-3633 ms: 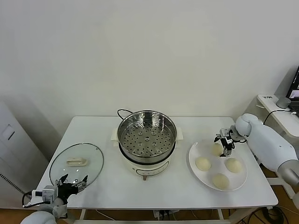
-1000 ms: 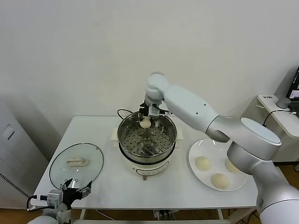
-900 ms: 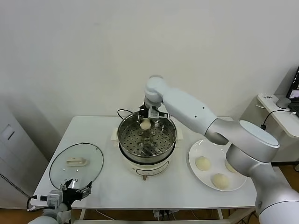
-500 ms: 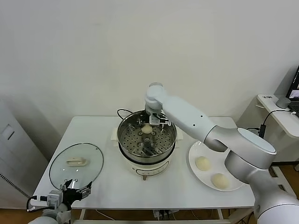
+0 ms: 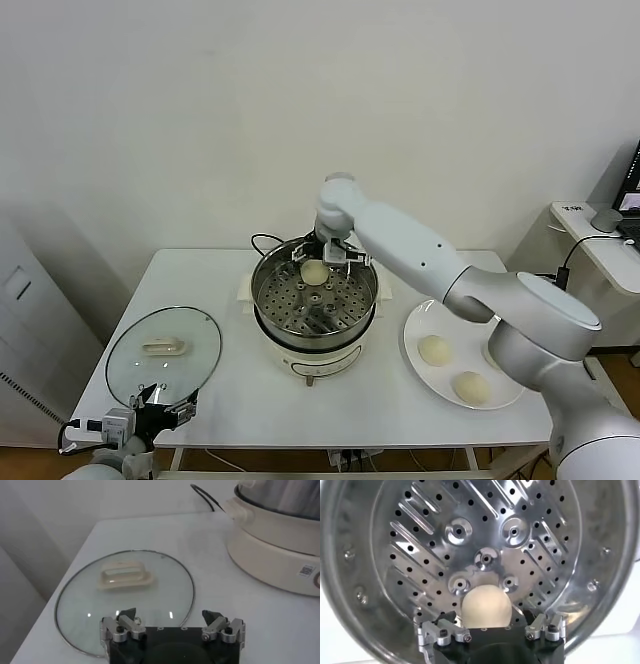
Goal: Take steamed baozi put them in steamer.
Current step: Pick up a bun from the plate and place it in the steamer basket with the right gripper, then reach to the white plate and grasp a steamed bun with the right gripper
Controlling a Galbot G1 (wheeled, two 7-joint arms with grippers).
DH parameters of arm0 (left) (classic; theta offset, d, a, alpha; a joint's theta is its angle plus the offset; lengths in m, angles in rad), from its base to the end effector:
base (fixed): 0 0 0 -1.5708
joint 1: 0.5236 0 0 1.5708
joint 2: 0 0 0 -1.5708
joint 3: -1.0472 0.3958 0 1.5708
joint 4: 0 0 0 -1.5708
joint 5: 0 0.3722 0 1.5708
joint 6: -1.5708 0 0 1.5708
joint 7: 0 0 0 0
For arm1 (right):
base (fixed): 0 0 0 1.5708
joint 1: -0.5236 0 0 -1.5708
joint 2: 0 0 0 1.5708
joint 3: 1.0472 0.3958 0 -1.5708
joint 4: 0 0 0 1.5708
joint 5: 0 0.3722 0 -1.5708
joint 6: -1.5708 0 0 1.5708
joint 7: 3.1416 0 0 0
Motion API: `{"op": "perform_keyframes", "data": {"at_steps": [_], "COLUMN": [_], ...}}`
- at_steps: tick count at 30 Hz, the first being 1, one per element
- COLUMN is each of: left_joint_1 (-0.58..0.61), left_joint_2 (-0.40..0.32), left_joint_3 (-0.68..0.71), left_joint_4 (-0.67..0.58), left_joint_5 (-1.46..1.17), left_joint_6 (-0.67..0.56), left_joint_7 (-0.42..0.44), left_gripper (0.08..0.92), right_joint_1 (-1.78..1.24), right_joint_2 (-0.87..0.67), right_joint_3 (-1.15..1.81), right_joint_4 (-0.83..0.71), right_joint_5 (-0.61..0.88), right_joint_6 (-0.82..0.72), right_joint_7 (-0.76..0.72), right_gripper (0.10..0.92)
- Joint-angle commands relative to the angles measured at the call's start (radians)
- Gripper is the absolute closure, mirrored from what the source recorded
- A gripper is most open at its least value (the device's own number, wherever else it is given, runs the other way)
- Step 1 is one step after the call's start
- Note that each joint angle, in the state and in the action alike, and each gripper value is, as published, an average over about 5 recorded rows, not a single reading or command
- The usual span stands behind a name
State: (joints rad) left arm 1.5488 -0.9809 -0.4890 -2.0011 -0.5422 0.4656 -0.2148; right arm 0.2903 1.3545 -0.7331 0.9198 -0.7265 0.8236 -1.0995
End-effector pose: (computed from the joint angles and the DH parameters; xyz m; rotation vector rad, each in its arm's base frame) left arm 0.1972 0.1241 -0.3435 -0.0720 -2.5298 -0.1318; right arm 0.6704 0.1417 -0.0653 -1.7633 0.2585 -2.4284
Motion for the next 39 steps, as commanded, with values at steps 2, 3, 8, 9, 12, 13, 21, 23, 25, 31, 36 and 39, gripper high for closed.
{"op": "perform_keyframes", "data": {"at_steps": [2,3,8,9,12,13,21,23,25,31,36,39], "left_joint_1": [0.0,-0.001,-0.002,-0.002,-0.002,-0.002,-0.005,-0.005,-0.004,-0.002,-0.002,-0.001], "left_joint_2": [0.0,0.0,-0.003,-0.003,-0.003,-0.003,-0.001,-0.002,-0.004,-0.009,-0.012,-0.014], "left_joint_3": [0.0,0.0,0.004,0.005,0.005,0.005,0.004,0.004,0.002,-0.001,0.0,-0.001], "left_joint_4": [-0.002,-0.002,-0.002,-0.003,-0.005,-0.005,-0.006,-0.006,-0.007,-0.013,-0.016,-0.018], "left_joint_5": [0.001,0.001,0.003,0.003,0.003,0.003,0.002,0.001,0.001,0.001,0.002,0.002], "left_joint_6": [0.001,0.001,0.003,0.003,0.005,0.005,0.007,0.008,0.008,0.011,0.013,0.013], "left_joint_7": [0.0,0.0,0.0,-0.001,-0.001,-0.001,-0.002,-0.002,-0.003,-0.006,-0.008,-0.008], "left_gripper": [0.177,0.177,0.177,0.177,0.177,0.177,0.177,0.177,0.177,0.177,0.177,0.177], "right_joint_1": [0.156,0.179,0.286,0.299,0.348,0.362,0.372,0.358,0.339,0.277,0.229,0.195], "right_joint_2": [-0.036,-0.049,-0.17,-0.196,-0.287,-0.314,-0.436,-0.454,-0.469,-0.509,-0.519,-0.519], "right_joint_3": [-0.035,-0.057,-0.255,-0.291,-0.432,-0.477,-0.66,-0.687,-0.708,-0.725,-0.719,-0.709], "right_joint_4": [-0.047,-0.056,-0.042,-0.034,0.001,0.011,0.046,0.063,0.08,0.125,0.124,0.11], "right_joint_5": [0.267,0.318,0.633,0.671,0.82,0.862,1.037,1.075,1.101,1.135,1.14,1.138], "right_joint_6": [0.049,0.049,-0.003,-0.045,-0.235,-0.296,-0.549,-0.602,-0.647,-0.742,-0.79,-0.8], "right_joint_7": [-0.078,-0.092,-0.163,-0.172,-0.186,-0.19,-0.177,-0.17,-0.16,-0.115,-0.077,-0.061], "right_gripper": [0.203,0.203,0.203,0.203,0.203,0.203,0.203,0.203,0.203,0.203,0.203,0.203]}}
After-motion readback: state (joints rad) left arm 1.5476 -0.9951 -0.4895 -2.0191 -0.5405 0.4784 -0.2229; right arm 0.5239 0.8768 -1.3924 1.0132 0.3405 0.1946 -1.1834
